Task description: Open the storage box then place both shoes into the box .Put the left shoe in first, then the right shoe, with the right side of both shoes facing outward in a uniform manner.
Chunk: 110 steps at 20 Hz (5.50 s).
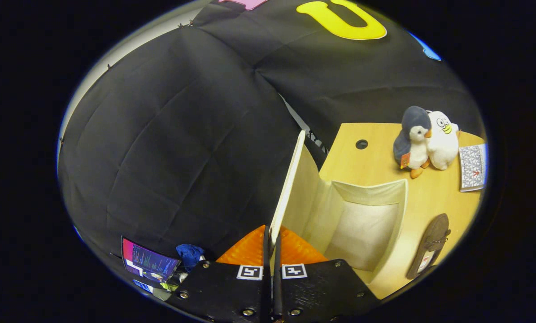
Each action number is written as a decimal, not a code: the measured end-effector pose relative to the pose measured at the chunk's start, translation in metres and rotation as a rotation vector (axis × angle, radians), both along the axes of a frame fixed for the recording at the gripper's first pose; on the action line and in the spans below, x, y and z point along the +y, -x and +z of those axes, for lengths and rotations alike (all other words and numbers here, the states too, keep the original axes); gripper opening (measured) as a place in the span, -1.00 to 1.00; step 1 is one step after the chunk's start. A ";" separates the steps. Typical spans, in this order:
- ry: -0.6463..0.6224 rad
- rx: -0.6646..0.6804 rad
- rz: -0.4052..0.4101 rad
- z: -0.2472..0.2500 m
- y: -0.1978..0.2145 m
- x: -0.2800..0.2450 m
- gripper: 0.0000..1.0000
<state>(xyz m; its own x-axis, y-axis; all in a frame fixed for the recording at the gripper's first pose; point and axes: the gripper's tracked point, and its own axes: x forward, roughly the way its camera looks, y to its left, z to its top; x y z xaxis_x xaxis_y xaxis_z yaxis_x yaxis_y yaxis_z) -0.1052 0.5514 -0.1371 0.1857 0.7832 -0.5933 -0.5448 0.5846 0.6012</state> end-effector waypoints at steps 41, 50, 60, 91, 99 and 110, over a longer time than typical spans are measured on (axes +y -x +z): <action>0.069 0.037 -0.154 -0.088 -0.022 0.018 0.53; 0.054 -0.129 -0.306 -0.043 -0.086 -0.128 0.53; 0.175 -0.177 -0.376 -0.061 -0.104 -0.262 0.54; 0.643 0.153 -0.212 -0.312 -0.073 -0.373 0.34; 0.604 0.254 -0.241 -0.313 -0.071 -0.363 -0.99; 0.510 0.237 -0.254 -0.205 -0.083 -0.343 -0.99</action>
